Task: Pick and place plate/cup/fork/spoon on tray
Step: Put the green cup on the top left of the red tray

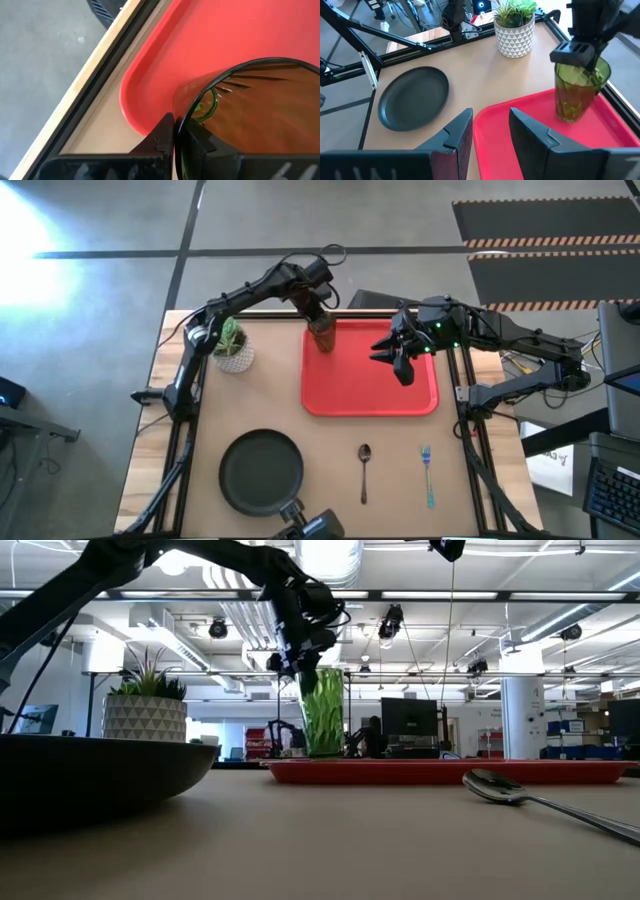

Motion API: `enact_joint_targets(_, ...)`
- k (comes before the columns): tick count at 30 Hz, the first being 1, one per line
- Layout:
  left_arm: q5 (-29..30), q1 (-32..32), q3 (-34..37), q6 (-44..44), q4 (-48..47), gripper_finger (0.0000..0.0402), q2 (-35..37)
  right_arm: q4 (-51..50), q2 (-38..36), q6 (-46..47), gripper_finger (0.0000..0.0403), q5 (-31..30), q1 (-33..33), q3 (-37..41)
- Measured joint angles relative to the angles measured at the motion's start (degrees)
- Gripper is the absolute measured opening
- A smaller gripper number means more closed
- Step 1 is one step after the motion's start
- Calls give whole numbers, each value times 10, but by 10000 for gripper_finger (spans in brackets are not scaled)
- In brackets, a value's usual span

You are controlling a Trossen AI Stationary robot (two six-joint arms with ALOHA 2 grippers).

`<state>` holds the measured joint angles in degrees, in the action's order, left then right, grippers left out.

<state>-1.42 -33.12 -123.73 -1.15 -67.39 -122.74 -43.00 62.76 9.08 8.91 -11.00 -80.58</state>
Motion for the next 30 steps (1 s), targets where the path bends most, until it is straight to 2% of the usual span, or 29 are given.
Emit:
enact_joint_targets(26,-33,0,58,-2,39,0,2,0,0,2,117,0,0,0)
enact_joint_targets(30,-31,0,53,-1,60,12,2,0,0,3,119,0,0,0)
